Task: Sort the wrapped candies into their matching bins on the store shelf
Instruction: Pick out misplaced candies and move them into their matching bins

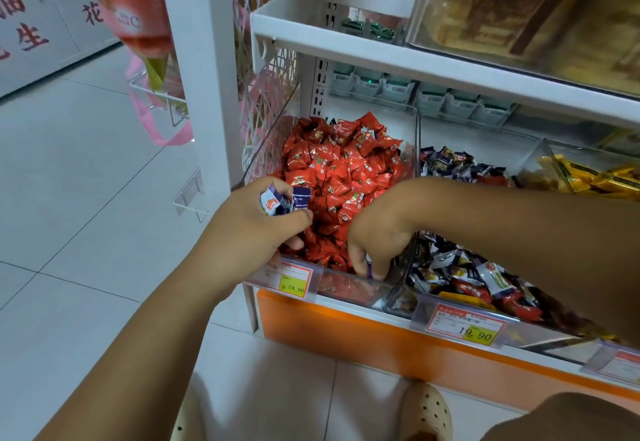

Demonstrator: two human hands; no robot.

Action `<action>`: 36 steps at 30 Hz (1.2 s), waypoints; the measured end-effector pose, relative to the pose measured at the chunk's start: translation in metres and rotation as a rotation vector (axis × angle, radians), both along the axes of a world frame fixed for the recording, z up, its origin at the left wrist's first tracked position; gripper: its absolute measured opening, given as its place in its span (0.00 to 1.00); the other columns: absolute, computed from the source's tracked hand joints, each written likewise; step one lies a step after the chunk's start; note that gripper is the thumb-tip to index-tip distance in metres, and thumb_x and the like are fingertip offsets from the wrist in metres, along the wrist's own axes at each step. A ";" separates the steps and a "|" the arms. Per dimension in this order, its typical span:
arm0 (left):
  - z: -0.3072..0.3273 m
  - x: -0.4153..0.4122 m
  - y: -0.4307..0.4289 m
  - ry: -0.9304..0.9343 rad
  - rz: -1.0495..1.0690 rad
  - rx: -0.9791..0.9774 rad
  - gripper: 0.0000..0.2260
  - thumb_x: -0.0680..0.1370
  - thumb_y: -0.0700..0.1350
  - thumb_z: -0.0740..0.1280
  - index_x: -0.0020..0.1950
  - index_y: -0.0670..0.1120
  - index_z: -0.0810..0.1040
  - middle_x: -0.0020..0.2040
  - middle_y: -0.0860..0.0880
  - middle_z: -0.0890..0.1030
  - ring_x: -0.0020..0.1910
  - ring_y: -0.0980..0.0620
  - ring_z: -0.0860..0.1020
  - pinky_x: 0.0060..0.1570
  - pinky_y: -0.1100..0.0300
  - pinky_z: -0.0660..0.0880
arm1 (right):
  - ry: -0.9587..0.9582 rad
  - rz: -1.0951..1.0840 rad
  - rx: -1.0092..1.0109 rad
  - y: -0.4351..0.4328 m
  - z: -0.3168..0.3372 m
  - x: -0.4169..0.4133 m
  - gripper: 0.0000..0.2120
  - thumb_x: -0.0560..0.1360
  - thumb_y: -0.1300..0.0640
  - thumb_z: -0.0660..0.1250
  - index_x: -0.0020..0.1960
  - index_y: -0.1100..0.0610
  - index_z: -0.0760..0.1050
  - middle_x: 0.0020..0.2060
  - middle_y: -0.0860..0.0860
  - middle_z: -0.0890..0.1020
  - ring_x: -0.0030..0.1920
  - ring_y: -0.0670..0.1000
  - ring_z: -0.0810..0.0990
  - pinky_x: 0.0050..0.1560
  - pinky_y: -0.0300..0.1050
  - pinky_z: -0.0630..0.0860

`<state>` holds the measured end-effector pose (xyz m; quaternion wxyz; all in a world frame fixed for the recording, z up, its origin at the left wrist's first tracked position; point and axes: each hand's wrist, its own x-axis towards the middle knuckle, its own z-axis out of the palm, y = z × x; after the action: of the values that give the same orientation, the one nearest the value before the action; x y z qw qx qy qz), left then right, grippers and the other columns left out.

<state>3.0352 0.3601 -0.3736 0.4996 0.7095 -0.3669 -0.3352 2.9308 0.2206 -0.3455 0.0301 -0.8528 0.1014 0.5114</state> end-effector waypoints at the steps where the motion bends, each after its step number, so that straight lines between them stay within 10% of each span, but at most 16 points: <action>1: 0.001 -0.001 -0.002 0.011 -0.008 -0.003 0.06 0.73 0.44 0.72 0.47 0.51 0.78 0.37 0.47 0.84 0.33 0.52 0.82 0.34 0.58 0.73 | -0.033 -0.033 0.019 -0.002 0.003 -0.001 0.12 0.78 0.55 0.65 0.61 0.52 0.77 0.54 0.46 0.75 0.51 0.45 0.69 0.43 0.38 0.66; 12: 0.004 0.006 -0.019 0.029 -0.055 -0.010 0.06 0.74 0.44 0.71 0.49 0.52 0.78 0.38 0.46 0.84 0.33 0.52 0.81 0.28 0.62 0.73 | -0.184 -0.314 0.250 -0.013 0.019 0.000 0.06 0.75 0.56 0.70 0.47 0.46 0.83 0.49 0.40 0.81 0.53 0.41 0.76 0.59 0.40 0.71; 18: 0.006 -0.002 -0.010 0.078 -0.085 0.044 0.06 0.74 0.43 0.72 0.49 0.52 0.78 0.37 0.47 0.84 0.36 0.52 0.83 0.30 0.61 0.76 | -0.586 -0.639 0.403 -0.015 0.025 -0.018 0.07 0.74 0.59 0.70 0.46 0.47 0.83 0.47 0.41 0.82 0.54 0.45 0.79 0.60 0.44 0.75; 23: 0.012 -0.026 -0.010 0.188 -0.097 -0.018 0.06 0.76 0.40 0.69 0.51 0.47 0.77 0.39 0.48 0.82 0.34 0.55 0.82 0.27 0.64 0.73 | -1.115 -0.918 0.520 -0.004 0.020 -0.044 0.08 0.74 0.64 0.70 0.44 0.52 0.82 0.42 0.43 0.81 0.43 0.37 0.77 0.44 0.26 0.72; 28: 0.016 -0.053 -0.021 0.179 -0.100 -0.087 0.05 0.77 0.43 0.69 0.51 0.49 0.77 0.35 0.50 0.80 0.31 0.56 0.78 0.27 0.64 0.72 | -1.393 -1.229 0.611 -0.004 0.016 -0.090 0.08 0.75 0.63 0.69 0.43 0.51 0.83 0.45 0.44 0.83 0.45 0.43 0.80 0.46 0.38 0.73; 36: 0.036 -0.108 -0.063 -0.080 -0.267 -0.120 0.05 0.78 0.47 0.67 0.52 0.53 0.74 0.37 0.51 0.80 0.24 0.63 0.72 0.26 0.68 0.67 | -1.582 -1.449 0.272 -0.029 0.024 -0.164 0.07 0.76 0.60 0.68 0.46 0.48 0.82 0.51 0.39 0.78 0.57 0.45 0.75 0.59 0.45 0.70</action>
<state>2.9268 0.2974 -0.3378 0.4771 0.6362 -0.4970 -0.3474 2.7669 0.1919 -0.3218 0.4767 -0.6679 0.4757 -0.3168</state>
